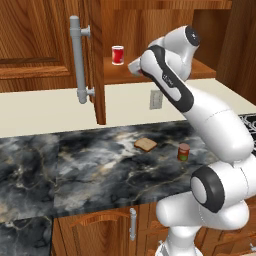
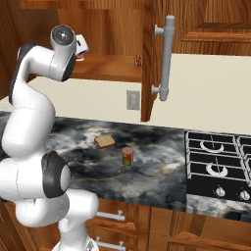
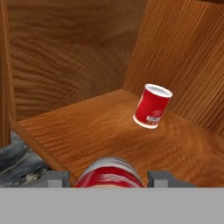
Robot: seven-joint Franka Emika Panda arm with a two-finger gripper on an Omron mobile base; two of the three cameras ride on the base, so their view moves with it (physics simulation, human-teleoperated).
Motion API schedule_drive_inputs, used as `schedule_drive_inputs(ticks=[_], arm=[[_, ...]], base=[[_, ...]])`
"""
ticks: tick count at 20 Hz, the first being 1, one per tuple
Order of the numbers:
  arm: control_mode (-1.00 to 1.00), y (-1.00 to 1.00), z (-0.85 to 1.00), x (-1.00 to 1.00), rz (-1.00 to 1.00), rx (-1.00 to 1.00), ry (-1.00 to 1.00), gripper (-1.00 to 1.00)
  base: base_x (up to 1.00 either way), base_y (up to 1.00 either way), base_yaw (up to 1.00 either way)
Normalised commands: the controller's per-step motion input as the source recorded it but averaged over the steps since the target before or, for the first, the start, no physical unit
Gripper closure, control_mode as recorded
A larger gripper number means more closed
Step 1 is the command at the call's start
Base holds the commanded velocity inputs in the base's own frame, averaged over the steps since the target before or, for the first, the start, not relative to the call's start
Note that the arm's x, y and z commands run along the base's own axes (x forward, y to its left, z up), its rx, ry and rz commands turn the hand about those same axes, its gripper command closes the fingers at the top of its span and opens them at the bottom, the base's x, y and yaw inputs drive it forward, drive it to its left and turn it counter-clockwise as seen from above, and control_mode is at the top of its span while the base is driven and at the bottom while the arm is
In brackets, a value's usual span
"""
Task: Pick the cans from the counter and place them in their designated side in the cabinet.
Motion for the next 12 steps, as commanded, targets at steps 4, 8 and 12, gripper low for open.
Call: schedule_drive_inputs(ticks=[4,8,12], arm=[[-1.00,0.04,-0.11,0.26,0.00,0.00,0.00,1.00],[-1.00,0.07,-0.11,0.30,0.00,0.00,0.00,1.00],[-1.00,0.08,-0.09,0.32,0.00,0.00,0.00,1.00]], base=[[0.00,0.00,0.00],[0.00,0.00,0.00],[0.00,0.00,0.00]])
